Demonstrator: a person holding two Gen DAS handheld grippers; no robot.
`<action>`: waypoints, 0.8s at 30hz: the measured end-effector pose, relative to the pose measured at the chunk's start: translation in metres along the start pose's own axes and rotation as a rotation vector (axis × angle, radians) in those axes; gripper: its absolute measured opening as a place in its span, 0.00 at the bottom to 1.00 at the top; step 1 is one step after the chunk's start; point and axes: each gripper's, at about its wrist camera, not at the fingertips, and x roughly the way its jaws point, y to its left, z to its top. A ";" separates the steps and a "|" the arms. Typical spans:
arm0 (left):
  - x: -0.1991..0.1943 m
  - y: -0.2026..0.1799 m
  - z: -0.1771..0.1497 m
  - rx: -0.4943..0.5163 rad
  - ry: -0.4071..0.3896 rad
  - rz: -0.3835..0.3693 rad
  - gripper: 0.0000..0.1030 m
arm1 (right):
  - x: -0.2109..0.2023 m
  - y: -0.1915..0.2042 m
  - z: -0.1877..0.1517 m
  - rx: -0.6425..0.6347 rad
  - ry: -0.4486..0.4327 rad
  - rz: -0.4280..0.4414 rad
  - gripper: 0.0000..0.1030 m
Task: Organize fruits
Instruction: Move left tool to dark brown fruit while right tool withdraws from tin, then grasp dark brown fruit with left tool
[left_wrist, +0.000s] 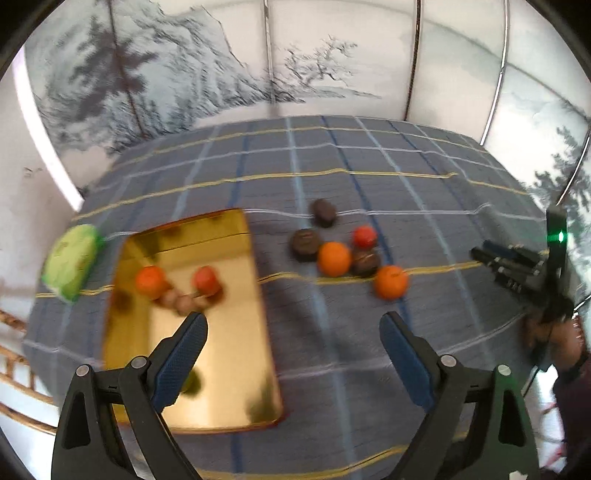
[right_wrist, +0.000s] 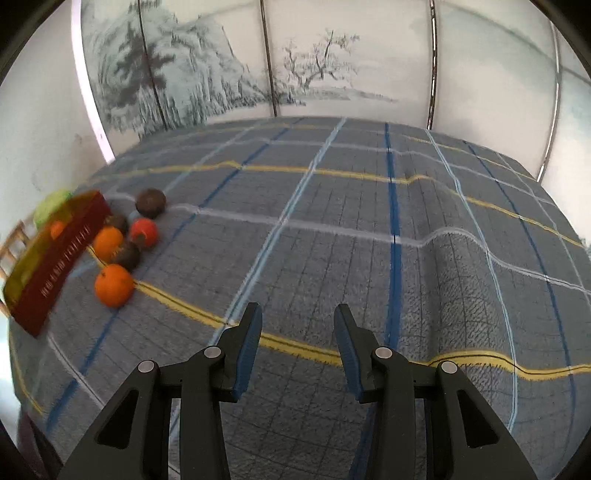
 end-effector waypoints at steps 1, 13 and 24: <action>0.008 -0.003 0.008 -0.006 0.011 -0.015 0.85 | 0.000 0.000 0.000 0.000 -0.001 0.008 0.41; 0.119 0.005 0.085 -0.071 0.233 -0.163 0.55 | -0.006 0.002 -0.006 0.009 -0.030 0.111 0.41; 0.168 0.011 0.094 -0.172 0.317 -0.161 0.55 | -0.007 0.000 -0.006 0.020 -0.030 0.154 0.41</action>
